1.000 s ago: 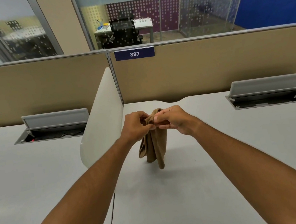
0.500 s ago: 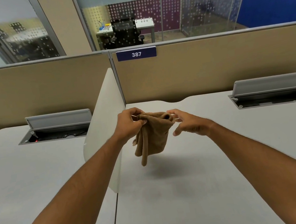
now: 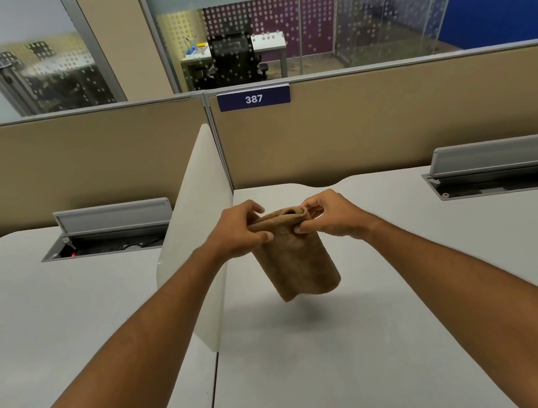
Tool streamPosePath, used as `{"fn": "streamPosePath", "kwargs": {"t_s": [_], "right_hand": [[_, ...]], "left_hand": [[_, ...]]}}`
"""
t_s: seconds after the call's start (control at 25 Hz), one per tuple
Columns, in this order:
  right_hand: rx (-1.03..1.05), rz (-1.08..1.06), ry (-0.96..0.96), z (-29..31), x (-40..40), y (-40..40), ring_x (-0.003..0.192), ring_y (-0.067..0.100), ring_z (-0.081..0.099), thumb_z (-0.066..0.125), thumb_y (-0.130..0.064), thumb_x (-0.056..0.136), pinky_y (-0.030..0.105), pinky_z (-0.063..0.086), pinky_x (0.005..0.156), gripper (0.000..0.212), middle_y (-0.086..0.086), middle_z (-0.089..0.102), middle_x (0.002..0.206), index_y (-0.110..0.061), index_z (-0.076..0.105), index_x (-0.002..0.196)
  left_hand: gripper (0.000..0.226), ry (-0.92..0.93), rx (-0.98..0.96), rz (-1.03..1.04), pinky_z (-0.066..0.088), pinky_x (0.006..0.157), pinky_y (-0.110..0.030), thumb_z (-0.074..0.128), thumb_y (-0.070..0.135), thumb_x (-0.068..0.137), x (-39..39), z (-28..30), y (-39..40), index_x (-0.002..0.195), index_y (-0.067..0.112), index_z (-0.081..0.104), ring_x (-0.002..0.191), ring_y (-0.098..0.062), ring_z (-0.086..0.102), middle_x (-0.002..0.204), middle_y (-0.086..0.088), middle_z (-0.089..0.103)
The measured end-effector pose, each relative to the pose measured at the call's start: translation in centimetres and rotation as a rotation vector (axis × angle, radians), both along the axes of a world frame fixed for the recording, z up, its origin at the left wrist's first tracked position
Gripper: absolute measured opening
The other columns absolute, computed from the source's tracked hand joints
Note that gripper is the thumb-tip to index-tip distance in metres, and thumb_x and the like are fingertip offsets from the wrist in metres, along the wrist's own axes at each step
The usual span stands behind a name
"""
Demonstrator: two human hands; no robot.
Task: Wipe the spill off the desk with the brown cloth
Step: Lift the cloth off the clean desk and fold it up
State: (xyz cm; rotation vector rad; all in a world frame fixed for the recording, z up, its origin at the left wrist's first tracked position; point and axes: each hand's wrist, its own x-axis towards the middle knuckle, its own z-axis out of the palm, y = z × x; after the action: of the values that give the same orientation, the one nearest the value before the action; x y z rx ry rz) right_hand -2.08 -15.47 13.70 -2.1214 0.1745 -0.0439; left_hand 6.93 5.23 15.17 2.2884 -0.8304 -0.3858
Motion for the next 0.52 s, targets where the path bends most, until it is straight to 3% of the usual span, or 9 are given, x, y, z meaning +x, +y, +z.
{"fn": "streamPosePath", "kwargs": {"t_s": [0.12, 0.28, 0.44, 0.52], "right_hand": [[-0.047, 0.040, 0.025, -0.2, 0.6, 0.4, 0.087, 0.021, 0.070, 0.082, -0.026, 0.076, 0.032, 0.060, 0.078, 0.028, 0.005, 0.073, 0.090, -0.013, 0.071, 0.097], [0.029, 0.007, 0.051, -0.6, 0.8, 0.4, 0.088, 0.020, 0.069, 0.086, -0.027, 0.072, 0.028, 0.059, 0.072, 0.044, 0.003, 0.070, 0.096, -0.016, 0.061, 0.106], [0.062, 0.065, 0.187, -2.8, 0.1, -0.9, 0.096, 0.023, 0.066, 0.081, -0.028, 0.078, 0.029, 0.058, 0.078, 0.040, 0.007, 0.068, 0.104, -0.012, 0.062, 0.109], [0.031, 0.085, 0.274, -4.8, -0.5, -2.1, 0.095, 0.028, 0.067, 0.079, -0.031, 0.079, 0.037, 0.058, 0.081, 0.036, 0.011, 0.069, 0.102, -0.009, 0.066, 0.104]], "left_hand": [[0.056, -0.064, -0.002, -0.097, 0.050, 0.081, -0.024, 0.080, 0.034, 0.077, -0.7, 0.1, -1.9, 0.125, 0.016, 0.059, 0.100, -0.018, 0.061, 0.108, 0.002, 0.060], [0.025, -0.164, -0.019, -0.070, 0.044, 0.067, -0.015, 0.074, 0.030, 0.084, -0.7, -0.7, -3.3, 0.103, 0.014, 0.069, 0.086, -0.019, 0.062, 0.094, -0.001, 0.067], [0.020, -0.069, -0.159, 0.033, 0.043, 0.066, -0.016, 0.072, 0.032, 0.085, 0.1, -1.3, -2.8, 0.096, 0.016, 0.070, 0.082, -0.014, 0.061, 0.089, 0.003, 0.067], [0.022, 0.019, -0.236, 0.117, 0.044, 0.067, -0.018, 0.071, 0.034, 0.086, 0.6, -1.6, -2.3, 0.097, 0.015, 0.070, 0.083, -0.013, 0.062, 0.090, 0.001, 0.068]]}}
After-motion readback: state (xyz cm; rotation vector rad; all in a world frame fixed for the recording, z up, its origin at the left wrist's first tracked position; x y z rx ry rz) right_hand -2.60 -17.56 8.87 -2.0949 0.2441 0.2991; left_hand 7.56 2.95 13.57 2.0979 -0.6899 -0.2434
